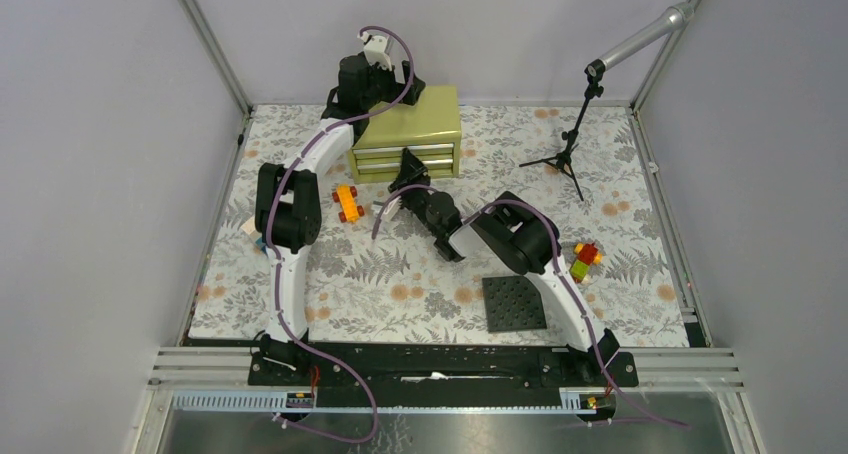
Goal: Organize the makeup
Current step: Open the drawer in the storage box.
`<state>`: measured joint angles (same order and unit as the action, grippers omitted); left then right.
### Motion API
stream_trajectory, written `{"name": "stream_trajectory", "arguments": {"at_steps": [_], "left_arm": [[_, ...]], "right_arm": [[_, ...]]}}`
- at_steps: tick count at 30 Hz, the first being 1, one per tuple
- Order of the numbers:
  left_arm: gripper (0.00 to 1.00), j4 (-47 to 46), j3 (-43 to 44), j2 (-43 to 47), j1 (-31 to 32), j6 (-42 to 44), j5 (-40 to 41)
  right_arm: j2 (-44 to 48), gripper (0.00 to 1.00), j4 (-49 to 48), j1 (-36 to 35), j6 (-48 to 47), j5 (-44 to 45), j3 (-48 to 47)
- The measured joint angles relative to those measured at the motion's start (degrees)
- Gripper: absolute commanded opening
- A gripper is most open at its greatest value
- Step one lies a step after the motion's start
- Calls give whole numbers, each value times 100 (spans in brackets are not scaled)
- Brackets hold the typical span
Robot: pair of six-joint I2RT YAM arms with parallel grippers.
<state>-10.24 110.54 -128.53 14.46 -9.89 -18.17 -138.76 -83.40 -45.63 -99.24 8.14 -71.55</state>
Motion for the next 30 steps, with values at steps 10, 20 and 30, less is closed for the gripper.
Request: {"name": "stream_trajectory", "arguments": {"at_steps": [10, 20, 30], "left_arm": [[97, -20, 13, -22, -7, 31, 0], [97, -17, 13, -24, -7, 61, 0], [96, -33, 76, -83, -15, 68, 0]], "right_arm": [[-114, 46, 146, -2, 50, 35, -297], [-232, 41, 372, 2, 199, 103, -529], [-234, 27, 448, 28, 304, 138, -675]]}}
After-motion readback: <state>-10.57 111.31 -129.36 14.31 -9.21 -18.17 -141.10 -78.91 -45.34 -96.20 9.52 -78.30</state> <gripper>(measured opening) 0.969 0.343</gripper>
